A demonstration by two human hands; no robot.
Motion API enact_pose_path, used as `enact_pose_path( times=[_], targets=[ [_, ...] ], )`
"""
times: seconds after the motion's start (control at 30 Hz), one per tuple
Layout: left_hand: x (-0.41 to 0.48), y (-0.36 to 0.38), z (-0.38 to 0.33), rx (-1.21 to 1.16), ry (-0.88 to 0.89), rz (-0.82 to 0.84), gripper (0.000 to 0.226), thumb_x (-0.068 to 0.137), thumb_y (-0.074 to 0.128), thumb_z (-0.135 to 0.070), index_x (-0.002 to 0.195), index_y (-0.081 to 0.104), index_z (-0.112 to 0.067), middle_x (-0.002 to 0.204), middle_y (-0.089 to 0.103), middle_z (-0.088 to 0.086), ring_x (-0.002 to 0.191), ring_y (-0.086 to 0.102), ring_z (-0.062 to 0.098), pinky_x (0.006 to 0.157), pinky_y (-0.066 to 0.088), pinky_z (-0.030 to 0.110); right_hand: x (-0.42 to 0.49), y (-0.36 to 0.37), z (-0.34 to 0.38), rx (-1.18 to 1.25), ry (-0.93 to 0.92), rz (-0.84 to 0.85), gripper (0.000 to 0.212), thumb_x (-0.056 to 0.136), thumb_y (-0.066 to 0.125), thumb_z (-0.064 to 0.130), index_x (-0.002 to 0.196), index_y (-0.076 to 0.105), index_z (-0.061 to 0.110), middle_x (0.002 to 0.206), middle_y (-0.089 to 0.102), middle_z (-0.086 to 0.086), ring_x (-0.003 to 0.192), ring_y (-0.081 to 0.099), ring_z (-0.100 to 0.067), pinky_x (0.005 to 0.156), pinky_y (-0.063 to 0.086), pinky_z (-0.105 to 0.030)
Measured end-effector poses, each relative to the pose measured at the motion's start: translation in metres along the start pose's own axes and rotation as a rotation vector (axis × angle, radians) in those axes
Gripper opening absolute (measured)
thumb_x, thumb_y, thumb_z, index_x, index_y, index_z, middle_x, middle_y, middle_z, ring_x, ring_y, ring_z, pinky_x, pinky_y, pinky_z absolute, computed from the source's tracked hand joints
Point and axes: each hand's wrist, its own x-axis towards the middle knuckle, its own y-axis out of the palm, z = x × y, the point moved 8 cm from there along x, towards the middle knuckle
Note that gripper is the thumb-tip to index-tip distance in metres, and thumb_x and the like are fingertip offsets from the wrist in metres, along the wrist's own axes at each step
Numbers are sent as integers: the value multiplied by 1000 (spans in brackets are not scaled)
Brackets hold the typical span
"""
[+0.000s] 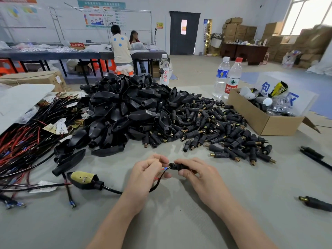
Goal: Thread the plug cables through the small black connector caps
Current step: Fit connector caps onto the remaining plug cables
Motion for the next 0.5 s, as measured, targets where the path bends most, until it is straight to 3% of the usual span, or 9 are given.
enact_pose_path(
  times=[0.07, 0.17, 0.3, 0.43, 0.5],
  targets=[
    [0, 0, 1, 32, -14, -4, 57, 68, 59, -37, 69, 44, 18, 104, 62, 1, 77, 69, 21, 81, 43, 40, -1, -1, 1, -8, -2, -10, 30, 96, 65, 24, 117, 64, 45, 98, 63, 18, 98, 55, 1, 80, 37, -7],
    [-2, 0, 0, 112, -8, -13, 57, 70, 56, -35, 79, 48, 21, 102, 64, -3, 77, 69, 21, 64, 43, 14, -1, -2, 1, -2, 2, -16, 28, 96, 65, 22, 116, 68, 40, 103, 61, 20, 100, 55, 0, 83, 36, -7],
    [-3, 3, -3, 134, -13, -56, 46, 78, 51, -28, 87, 57, 17, 101, 66, -6, 75, 67, 17, 52, 39, 10, -2, -6, 3, 2, -4, -40, 30, 95, 66, 19, 119, 69, 37, 112, 58, 27, 105, 56, -1, 90, 36, -8],
    [-4, 3, -5, 162, 6, -75, 31, 99, 49, -10, 86, 60, 17, 101, 67, -9, 77, 60, 16, 53, 40, 8, -2, -5, 3, -14, 2, -20, 30, 96, 65, 18, 121, 69, 35, 113, 58, 25, 107, 54, 1, 89, 33, -5],
    [-5, 4, -6, 141, -3, -71, 30, 96, 52, -15, 82, 63, 9, 104, 67, -9, 75, 59, 15, 58, 42, 11, -2, -4, 4, -17, -1, -4, 30, 97, 63, 18, 122, 69, 35, 113, 58, 26, 108, 53, 2, 89, 32, -4]
  ],
)
